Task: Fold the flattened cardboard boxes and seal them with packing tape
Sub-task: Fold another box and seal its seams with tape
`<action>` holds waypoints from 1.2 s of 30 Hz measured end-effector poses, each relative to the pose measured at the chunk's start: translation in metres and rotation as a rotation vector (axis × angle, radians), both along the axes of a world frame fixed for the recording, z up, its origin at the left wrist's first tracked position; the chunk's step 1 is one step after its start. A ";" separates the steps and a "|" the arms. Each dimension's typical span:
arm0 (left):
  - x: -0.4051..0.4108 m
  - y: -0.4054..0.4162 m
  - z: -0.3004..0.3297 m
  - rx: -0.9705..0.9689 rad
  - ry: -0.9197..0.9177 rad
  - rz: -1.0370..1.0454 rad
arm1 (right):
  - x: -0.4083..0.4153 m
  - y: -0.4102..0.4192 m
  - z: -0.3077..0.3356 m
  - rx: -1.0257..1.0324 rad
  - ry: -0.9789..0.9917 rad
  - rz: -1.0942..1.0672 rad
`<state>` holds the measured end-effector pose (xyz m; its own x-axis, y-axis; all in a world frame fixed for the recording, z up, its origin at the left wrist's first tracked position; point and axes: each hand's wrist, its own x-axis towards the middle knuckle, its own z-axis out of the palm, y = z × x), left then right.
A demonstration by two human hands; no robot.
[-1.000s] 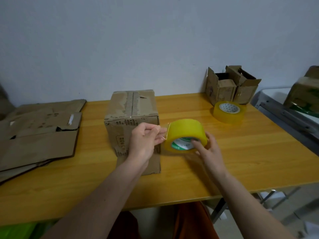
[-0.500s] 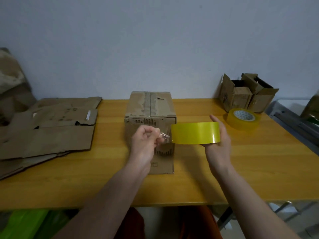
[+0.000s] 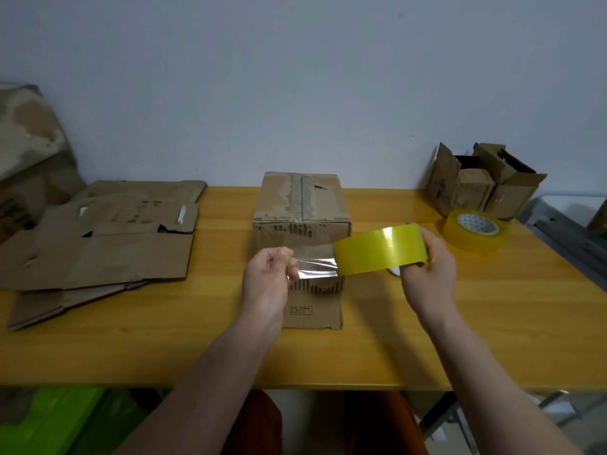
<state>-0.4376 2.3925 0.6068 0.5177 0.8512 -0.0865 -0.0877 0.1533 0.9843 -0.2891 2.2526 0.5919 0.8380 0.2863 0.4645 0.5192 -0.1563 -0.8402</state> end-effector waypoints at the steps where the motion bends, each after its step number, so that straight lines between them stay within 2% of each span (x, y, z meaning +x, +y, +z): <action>1: 0.000 0.001 0.001 -0.045 -0.032 0.010 | -0.003 0.002 -0.002 0.050 0.041 0.010; 3: -0.003 0.004 0.005 -0.092 -0.074 -0.005 | -0.008 0.004 -0.004 0.111 0.115 0.034; 8: -0.016 0.012 -0.002 0.040 0.050 -0.053 | -0.010 0.000 -0.006 0.071 0.106 0.255; 15: -0.029 0.030 -0.004 0.015 0.060 0.085 | 0.008 -0.010 0.003 -0.133 -0.219 0.033; 20: -0.023 0.037 0.001 0.080 0.087 0.121 | 0.012 -0.014 0.010 -0.057 -0.214 -0.004; 23: -0.017 0.038 0.007 0.117 0.076 0.166 | 0.009 -0.016 0.016 -0.049 -0.242 0.063; 25: -0.017 0.041 0.014 0.129 0.070 0.210 | 0.010 -0.018 0.022 -0.082 -0.261 0.096; 29: -0.019 0.051 0.021 0.145 0.087 0.256 | 0.025 -0.021 0.028 -0.304 -0.354 0.002; 31: -0.018 0.053 0.023 0.187 0.100 0.248 | 0.028 -0.020 0.030 -0.318 -0.311 -0.008; 36: -0.008 0.058 0.033 0.243 0.119 0.263 | 0.030 -0.013 0.040 -0.335 -0.357 -0.072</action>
